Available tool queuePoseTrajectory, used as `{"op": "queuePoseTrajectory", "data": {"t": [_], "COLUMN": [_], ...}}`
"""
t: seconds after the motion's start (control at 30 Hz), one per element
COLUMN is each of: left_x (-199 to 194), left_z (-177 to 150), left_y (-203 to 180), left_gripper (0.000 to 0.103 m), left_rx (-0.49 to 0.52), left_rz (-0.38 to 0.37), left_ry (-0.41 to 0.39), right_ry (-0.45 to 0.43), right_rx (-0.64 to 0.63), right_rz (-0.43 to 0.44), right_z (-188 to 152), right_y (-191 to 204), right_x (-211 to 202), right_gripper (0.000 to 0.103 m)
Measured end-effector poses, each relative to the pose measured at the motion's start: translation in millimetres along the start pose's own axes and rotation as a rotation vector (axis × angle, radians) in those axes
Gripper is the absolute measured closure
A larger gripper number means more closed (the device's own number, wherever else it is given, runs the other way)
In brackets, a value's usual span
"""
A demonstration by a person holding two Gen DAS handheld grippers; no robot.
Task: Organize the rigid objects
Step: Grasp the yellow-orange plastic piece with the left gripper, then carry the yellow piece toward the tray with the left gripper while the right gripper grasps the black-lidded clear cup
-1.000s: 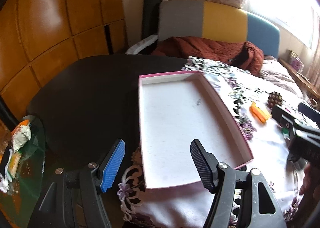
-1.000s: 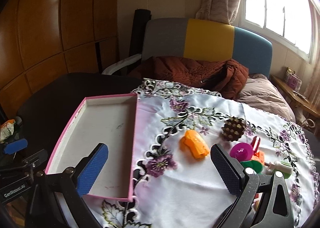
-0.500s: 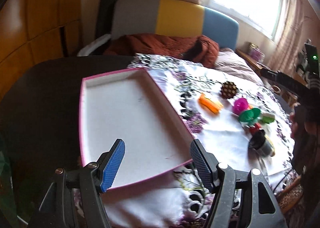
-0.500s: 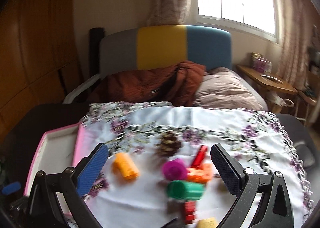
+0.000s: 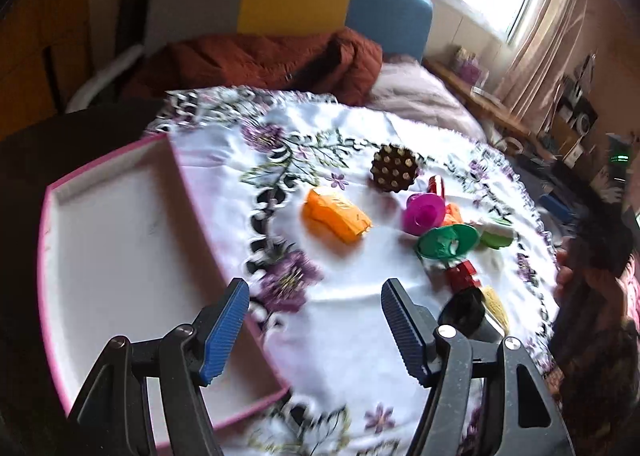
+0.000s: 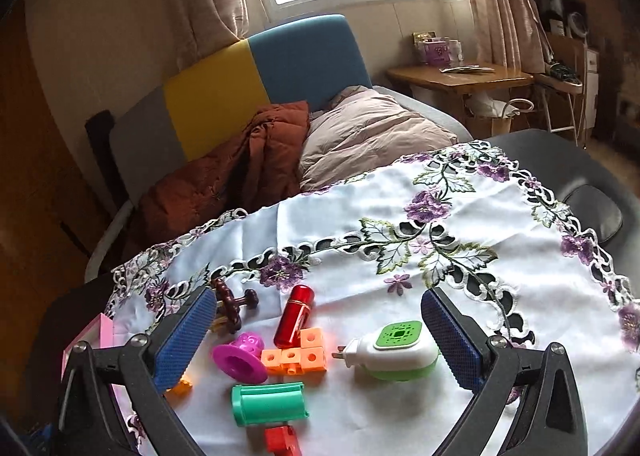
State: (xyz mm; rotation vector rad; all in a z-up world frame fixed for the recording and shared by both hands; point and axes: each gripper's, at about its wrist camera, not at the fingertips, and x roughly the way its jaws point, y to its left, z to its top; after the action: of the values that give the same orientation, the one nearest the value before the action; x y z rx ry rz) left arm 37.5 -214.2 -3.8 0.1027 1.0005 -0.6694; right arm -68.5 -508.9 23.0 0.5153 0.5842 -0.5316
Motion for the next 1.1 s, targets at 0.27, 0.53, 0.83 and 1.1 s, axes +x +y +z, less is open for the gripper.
{"op": "queuePoseTrajectory", "data": {"t": [0.27, 0.53, 0.83, 1.1], "left_x": [73, 117, 131, 100], "left_z": [34, 56, 53, 0], "left_y": [-19, -19, -27, -57], "left_gripper": [0.033, 0.034, 0.073, 0.073], "left_rx": [-0.035, -0.097, 0.033, 0.193], "left_rz": [0.012, 0.043, 0.101, 0.03], "left_ry": [0.091, 0.112, 0.118, 0.113], "right_ry": [0.042, 0.057, 0.058, 0.102], "right_rx": [0.019, 0.024, 0.051, 0.035], "right_rz": [0.045, 0.069, 0.05, 0.028], "right_z": [-2, -1, 0, -3], "right_y": [2, 3, -5, -5], "right_x": [6, 10, 13, 22], "right_gripper": [0.0, 0.0, 0.0, 0.0]}}
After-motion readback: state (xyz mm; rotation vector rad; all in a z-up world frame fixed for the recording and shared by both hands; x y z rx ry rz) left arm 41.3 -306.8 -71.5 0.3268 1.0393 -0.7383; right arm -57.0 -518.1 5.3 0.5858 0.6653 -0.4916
